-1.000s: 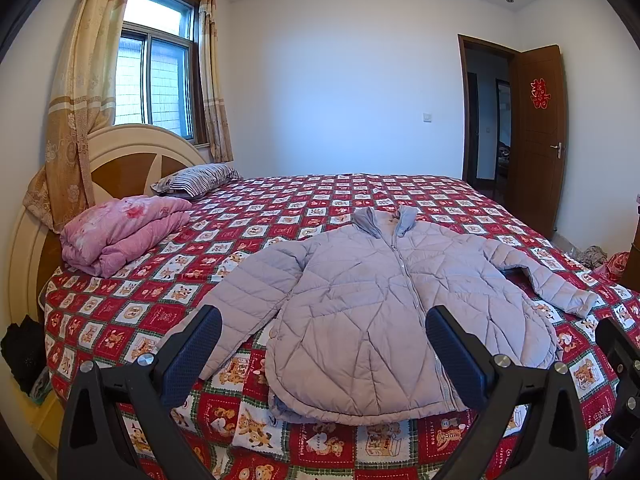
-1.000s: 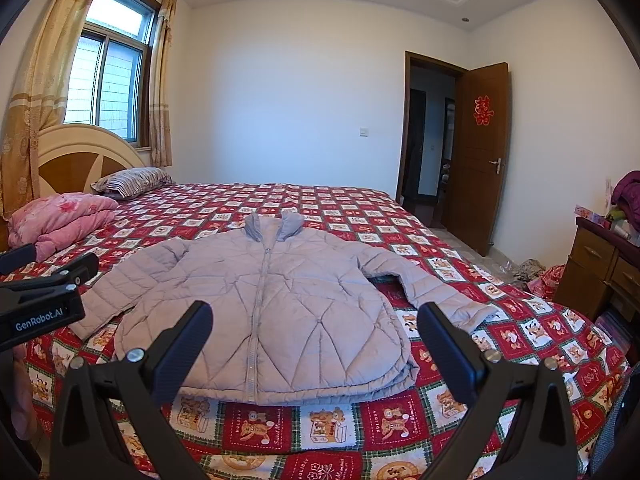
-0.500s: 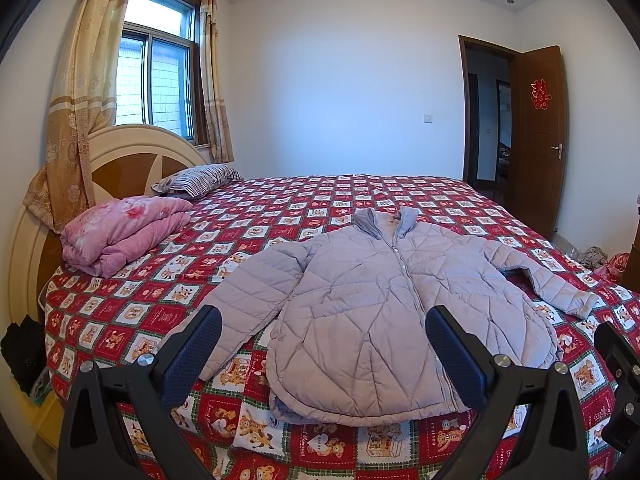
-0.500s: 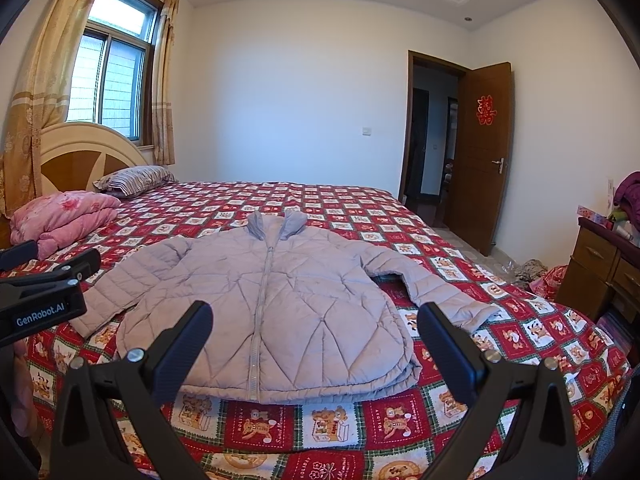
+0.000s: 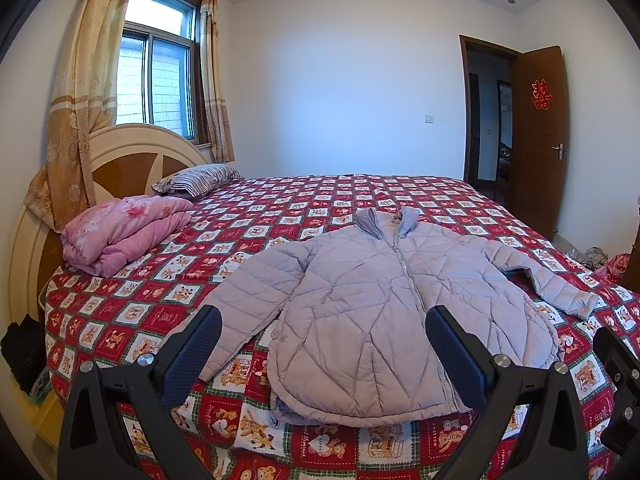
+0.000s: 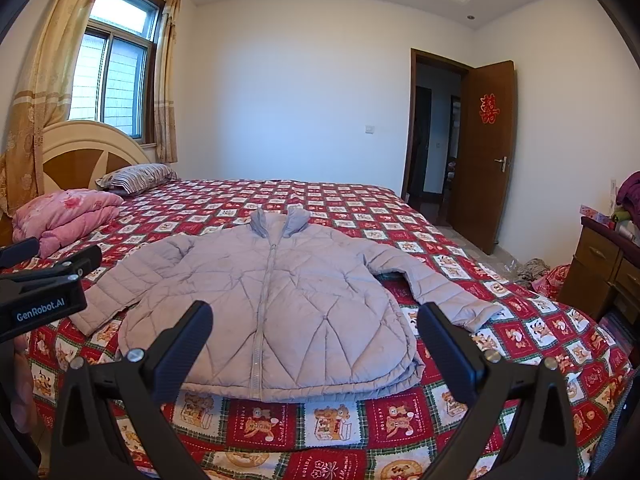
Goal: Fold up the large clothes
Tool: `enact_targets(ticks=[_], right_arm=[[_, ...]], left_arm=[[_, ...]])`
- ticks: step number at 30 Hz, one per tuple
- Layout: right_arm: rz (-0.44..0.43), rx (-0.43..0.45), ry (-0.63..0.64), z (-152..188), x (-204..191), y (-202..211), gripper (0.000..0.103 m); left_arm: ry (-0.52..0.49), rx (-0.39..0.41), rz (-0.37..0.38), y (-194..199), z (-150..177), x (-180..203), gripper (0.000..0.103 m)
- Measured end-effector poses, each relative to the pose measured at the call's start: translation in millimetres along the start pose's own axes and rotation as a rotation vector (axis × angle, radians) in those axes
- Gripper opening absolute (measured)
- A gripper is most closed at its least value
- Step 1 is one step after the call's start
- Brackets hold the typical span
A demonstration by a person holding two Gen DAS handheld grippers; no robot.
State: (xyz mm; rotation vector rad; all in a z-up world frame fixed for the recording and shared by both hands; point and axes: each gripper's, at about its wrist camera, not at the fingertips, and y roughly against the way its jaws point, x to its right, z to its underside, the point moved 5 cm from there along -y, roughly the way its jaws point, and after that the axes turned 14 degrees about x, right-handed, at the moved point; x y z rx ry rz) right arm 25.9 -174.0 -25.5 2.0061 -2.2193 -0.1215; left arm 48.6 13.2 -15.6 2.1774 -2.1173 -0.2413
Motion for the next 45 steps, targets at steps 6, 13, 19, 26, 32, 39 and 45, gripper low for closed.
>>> enact_targets(ticks=[6,13,19,26,32,39,45], right_arm=[[-0.003,-0.007,-0.003,3,1,-2,0.103],[-0.016,-0.027,-0.019,12,5,-12,0.103],[-0.018,-0.073,-0.079,31,34,-40,0.103],[0.138,-0.143,-0.209,63,123,-98,0.103],[0.29,-0.253,-0.274,98,203,-146,0.103],[0.426,-0.368,-0.32,128,279,-197,0.103],[0.46,-0.445,-0.283,146,299,-232,0.096]], left_arm=[[0.005,-0.004,-0.005,-3,3,-3,0.102],[-0.003,-0.03,-0.004,-13,13,-4,0.102],[-0.022,-0.083,-0.007,-38,34,-5,0.102],[-0.097,-0.141,-0.04,-96,66,-3,0.102],[-0.119,-0.16,-0.042,-158,71,8,0.102],[-0.127,-0.214,-0.075,-235,87,31,0.102],[-0.188,-0.222,-0.152,-280,105,36,0.102]])
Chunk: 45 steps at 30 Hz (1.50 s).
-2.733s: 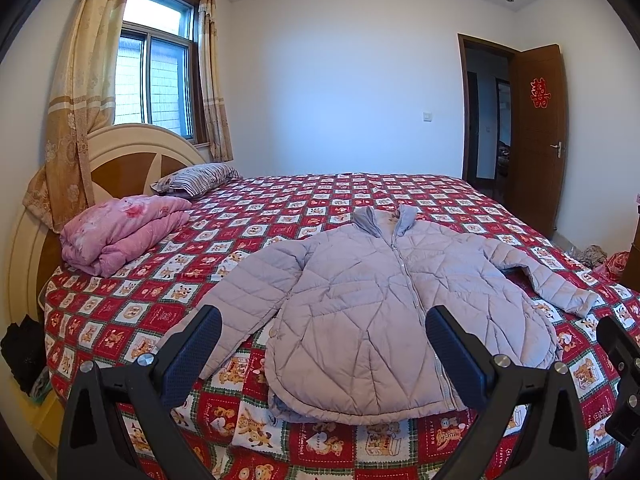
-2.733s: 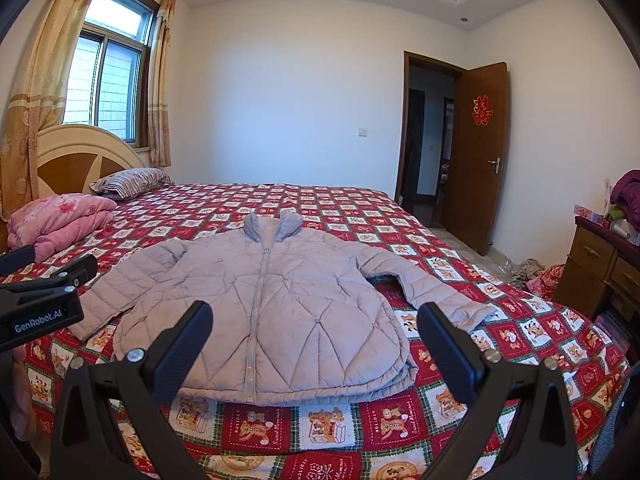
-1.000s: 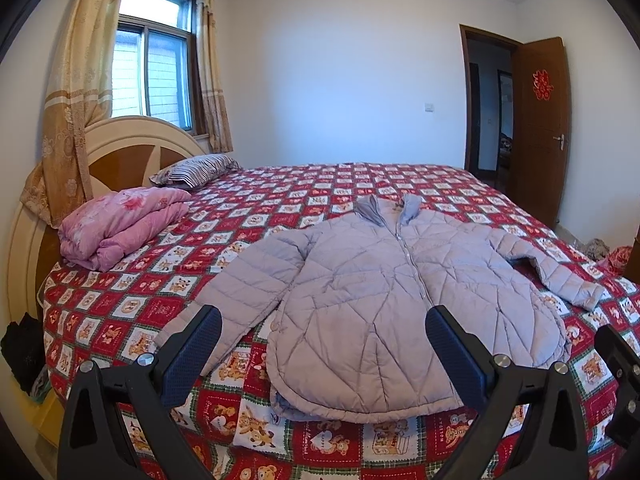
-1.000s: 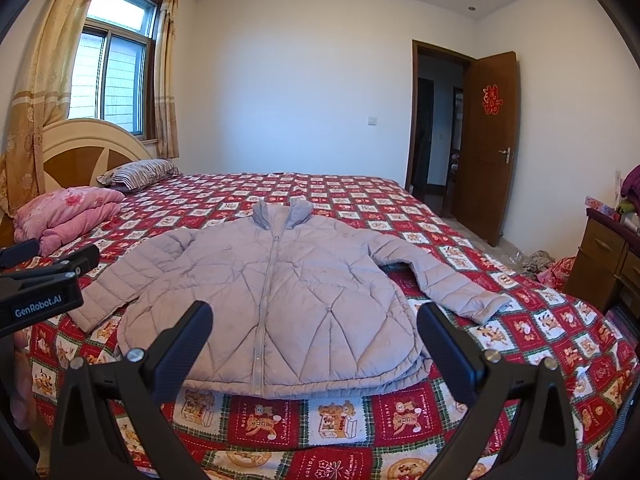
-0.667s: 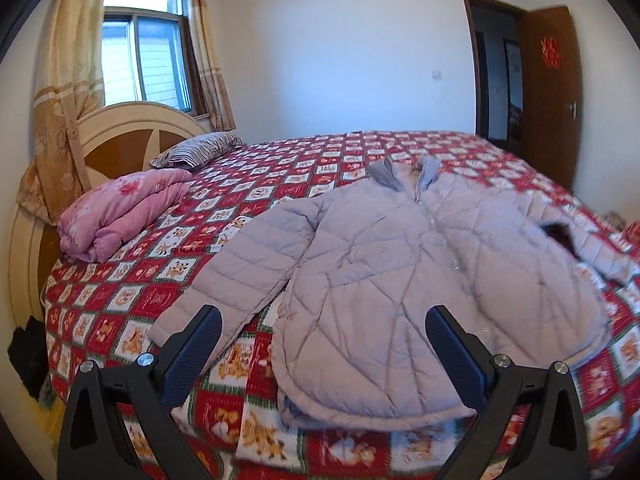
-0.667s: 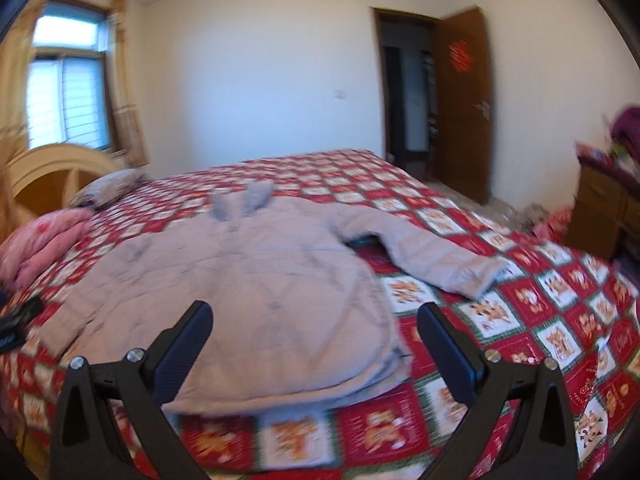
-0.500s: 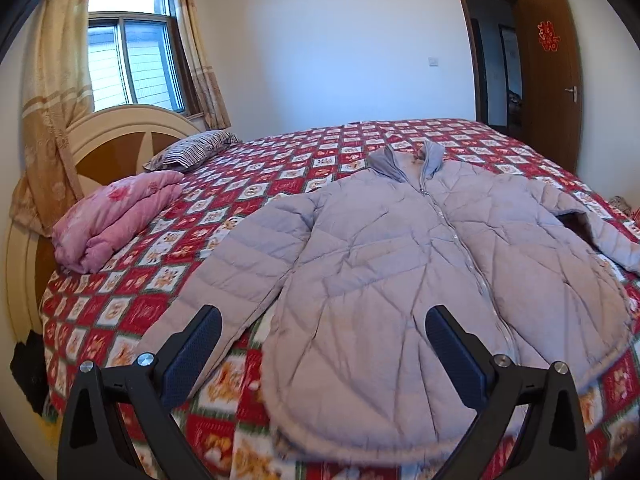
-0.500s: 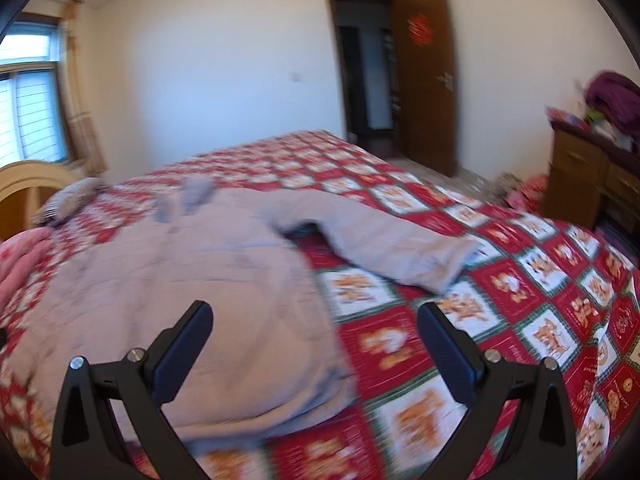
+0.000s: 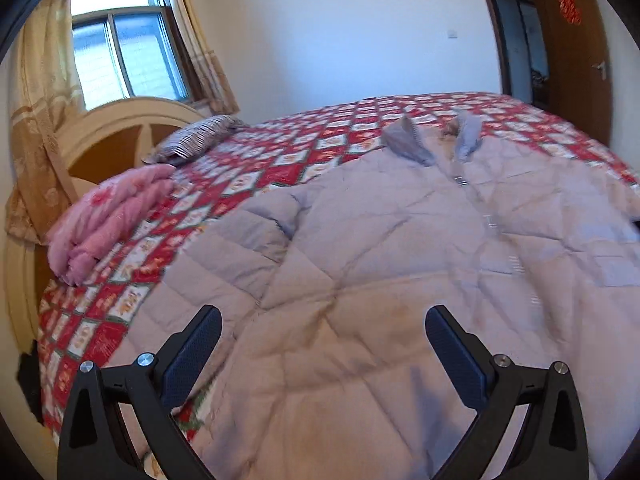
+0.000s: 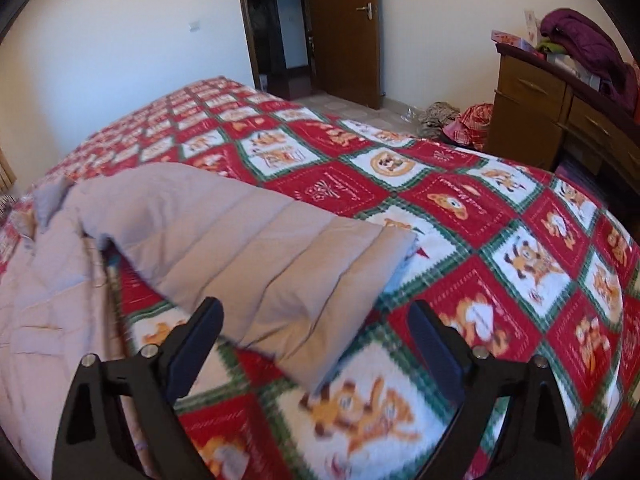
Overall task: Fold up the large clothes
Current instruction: 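Grasp the jacket sleeve with the right tool and fold it across the body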
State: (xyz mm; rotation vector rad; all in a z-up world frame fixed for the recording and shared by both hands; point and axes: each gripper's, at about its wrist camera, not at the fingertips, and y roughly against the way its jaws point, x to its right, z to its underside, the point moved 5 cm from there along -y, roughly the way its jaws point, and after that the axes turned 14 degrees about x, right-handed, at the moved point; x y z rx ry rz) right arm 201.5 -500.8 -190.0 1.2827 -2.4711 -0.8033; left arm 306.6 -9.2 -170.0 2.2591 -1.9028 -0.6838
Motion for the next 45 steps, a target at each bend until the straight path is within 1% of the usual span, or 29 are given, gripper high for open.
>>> enact_targets(ticks=[2,3,4,5,6,7,8,9,10,11,14,16,19,23,25,28,30,32,35,38,41,45], right_arm=[[0.001,-0.026,0.034,2,-4,-11,0.088],[0.004,-0.048,0.052,5,-6,-17,0.082],[0.009,-0.065,0.063,8,-6,-20,0.076],[0.016,-0.068,0.067,8,-6,-22,0.074],[0.015,-0.06,0.072,7,-6,-21,0.067],[0.012,-0.053,0.088,6,-7,-20,0.044],[0.017,-0.054,0.113,5,-8,-21,0.029],[0.014,-0.058,0.132,5,-9,-22,0.015],[0.01,-0.057,0.144,5,-9,-21,0.013],[0.006,-0.053,0.143,3,-9,-22,0.011],[0.033,-0.014,0.14,-7,1,-19,0.008],[0.053,0.017,0.114,-17,14,-12,0.008],[0.072,0.046,0.102,-29,27,-3,0.007],[0.087,0.07,0.115,-37,31,3,0.007],[0.091,0.101,0.128,-44,25,8,0.007],[0.072,0.166,0.149,-58,5,20,0.007],[0.04,0.204,0.17,-69,-18,29,0.007],[0.007,0.235,0.198,-77,-43,36,0.007],[-0.056,0.277,0.249,-85,-89,47,0.007],[-0.114,0.305,0.286,-84,-128,55,0.007],[-0.169,0.323,0.327,-77,-166,60,0.007],[-0.245,0.324,0.383,-59,-219,60,0.007]], left_arm=[[-0.046,-0.009,-0.046,-18,7,0,0.102],[-0.06,-0.021,-0.061,-25,11,-1,0.102],[-0.065,-0.033,-0.067,-32,15,-2,0.102],[-0.064,-0.044,-0.069,-37,19,-3,0.102],[-0.063,-0.054,-0.076,-41,23,-4,0.102],[-0.061,-0.06,-0.079,-44,25,-6,0.102],[-0.058,-0.066,-0.078,-48,28,-7,0.102],[-0.053,-0.07,-0.07,-50,31,-8,0.102],[-0.051,-0.069,-0.063,-51,34,-10,0.102],[-0.053,-0.064,-0.062,-52,36,-13,0.102],[-0.053,-0.055,-0.059,-56,43,-21,0.102],[-0.042,-0.067,-0.044,-61,47,-28,0.102],[-0.028,-0.082,-0.041,-64,49,-34,0.102],[-0.022,-0.1,-0.033,-62,43,-42,0.102],[-0.009,-0.077,-0.033,-53,33,-50,0.102],[0.021,-0.02,-0.016,-36,9,-60,0.102],[0.031,0.003,-0.008,-30,-2,-62,0.102],[0.025,0.011,-0.015,-31,-13,-62,0.102],[0.021,0.016,-0.039,-37,-18,-60,0.102],[0.05,-0.012,-0.066,-54,-18,-61,0.102],[0.082,-0.031,-0.066,-63,-21,-59,0.102],[0.083,-0.018,-0.061,-69,-28,-56,0.102]])
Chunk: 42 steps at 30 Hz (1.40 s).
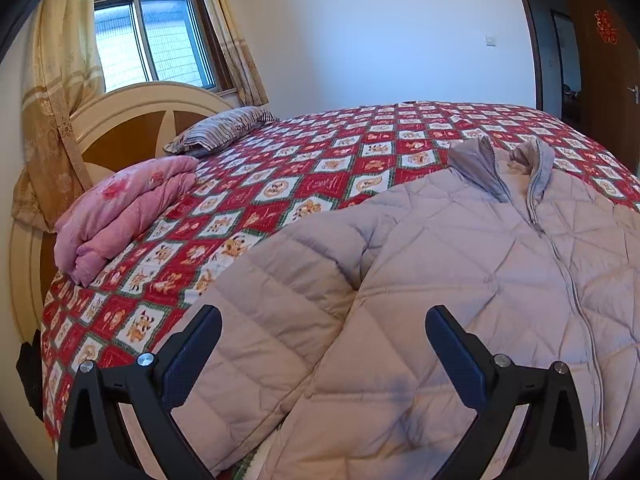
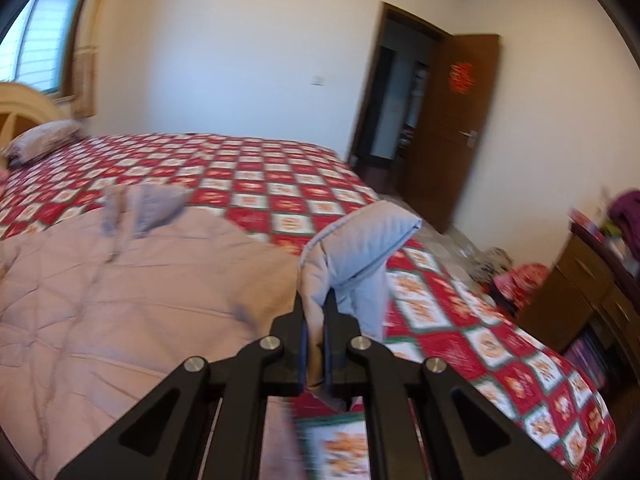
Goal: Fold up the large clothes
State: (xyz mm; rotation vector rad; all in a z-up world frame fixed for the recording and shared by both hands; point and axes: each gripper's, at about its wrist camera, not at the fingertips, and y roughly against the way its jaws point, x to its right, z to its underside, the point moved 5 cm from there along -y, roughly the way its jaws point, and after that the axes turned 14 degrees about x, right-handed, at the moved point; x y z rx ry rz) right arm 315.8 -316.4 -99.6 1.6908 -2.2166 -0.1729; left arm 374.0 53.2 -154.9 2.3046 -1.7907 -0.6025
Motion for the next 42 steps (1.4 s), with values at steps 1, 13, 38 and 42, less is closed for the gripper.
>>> enact_targets(ticks=[1,13,38,42], right_arm=[[-0.026,0.001,0.013,1,-19,-4,0.007],[-0.26,-0.019,0.063,11,-168,-25,0.007],[0.041,-0.187,-0.346,49,75,-121,0.062],[-0.098,-0.261,-0.297,62,27,-138,0.056]], left_arm=[[-0.003,0.008,0.002,0,-2,0,0.102],[-0.015,0.011,-0.066,-14,6,-38,0.102],[-0.102,0.131,0.035,15,-67,101,0.102],[-0.117,0.134,-0.006,5,-72,108,0.102]])
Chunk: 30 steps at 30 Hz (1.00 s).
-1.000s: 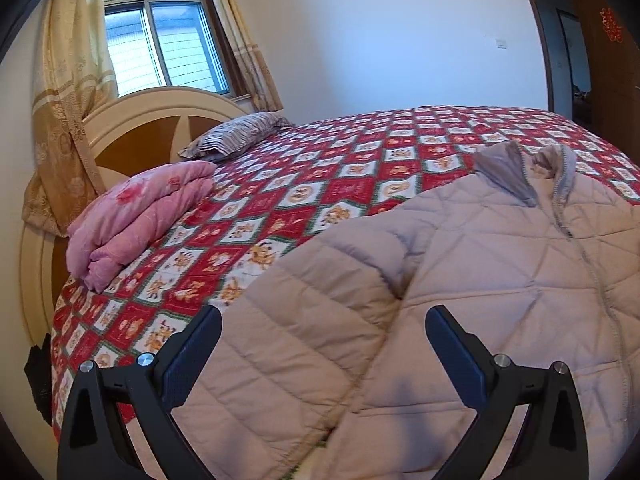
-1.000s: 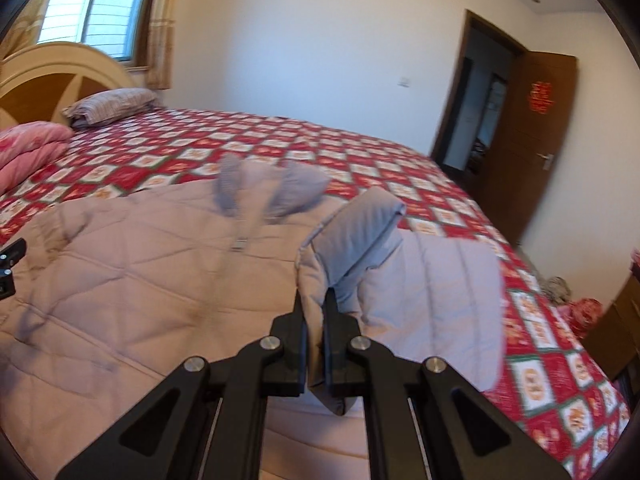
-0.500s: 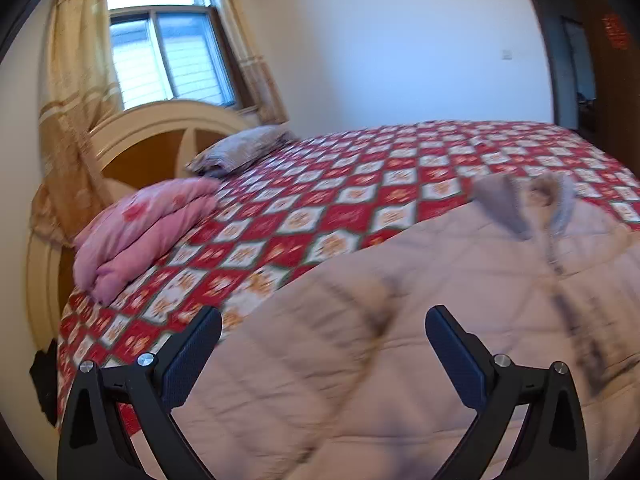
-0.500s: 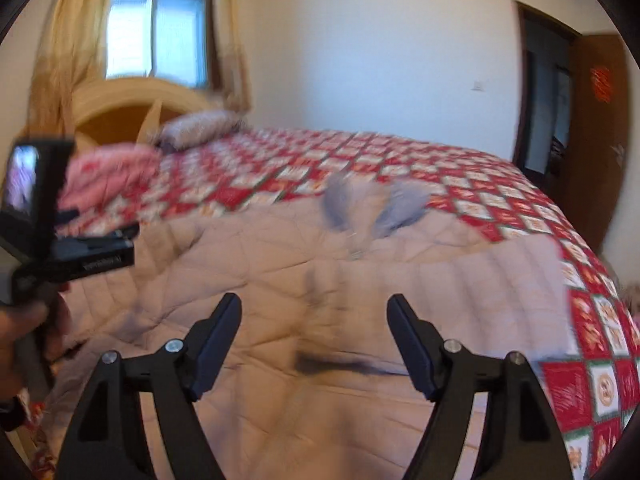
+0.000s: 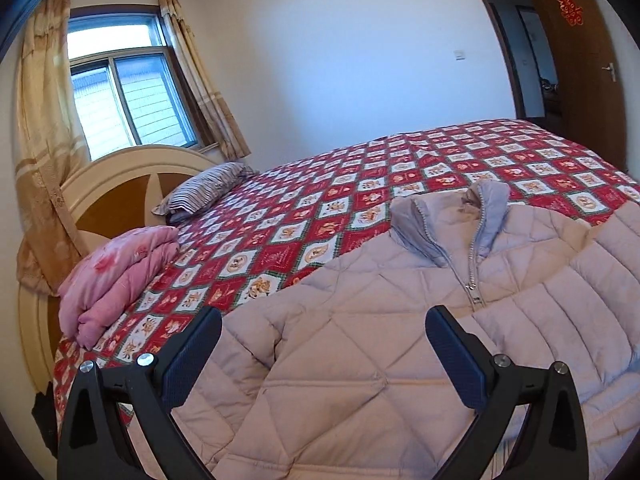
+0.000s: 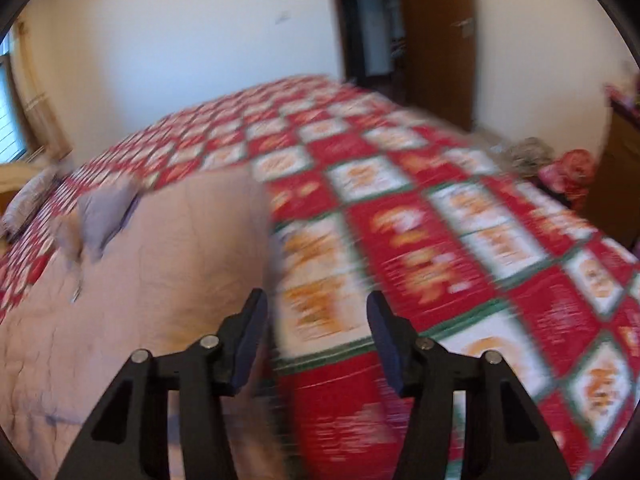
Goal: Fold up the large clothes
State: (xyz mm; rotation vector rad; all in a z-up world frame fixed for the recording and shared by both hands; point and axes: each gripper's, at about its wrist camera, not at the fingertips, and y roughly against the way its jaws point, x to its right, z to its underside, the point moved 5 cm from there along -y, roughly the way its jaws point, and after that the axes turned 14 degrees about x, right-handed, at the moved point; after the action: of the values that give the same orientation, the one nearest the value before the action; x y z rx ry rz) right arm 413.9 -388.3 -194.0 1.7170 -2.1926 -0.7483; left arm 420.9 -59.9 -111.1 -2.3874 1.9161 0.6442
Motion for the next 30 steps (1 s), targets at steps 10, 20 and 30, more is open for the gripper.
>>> enact_targets(ticks=[10,20,30], right_arm=[[-0.043,0.004,0.25,13,-42,30,0.054],[-0.148,0.086,0.038,-28,-48,-3,0.044],[-0.108,-0.025,0.19,28,-74,-46,0.044]], left_arm=[[-0.025,0.005,-0.056,-20,5,16,0.102],[-0.153,-0.081,-0.059,-73,48,65,0.102],[-0.069,-0.207,0.012,-95,85,64,0.102]])
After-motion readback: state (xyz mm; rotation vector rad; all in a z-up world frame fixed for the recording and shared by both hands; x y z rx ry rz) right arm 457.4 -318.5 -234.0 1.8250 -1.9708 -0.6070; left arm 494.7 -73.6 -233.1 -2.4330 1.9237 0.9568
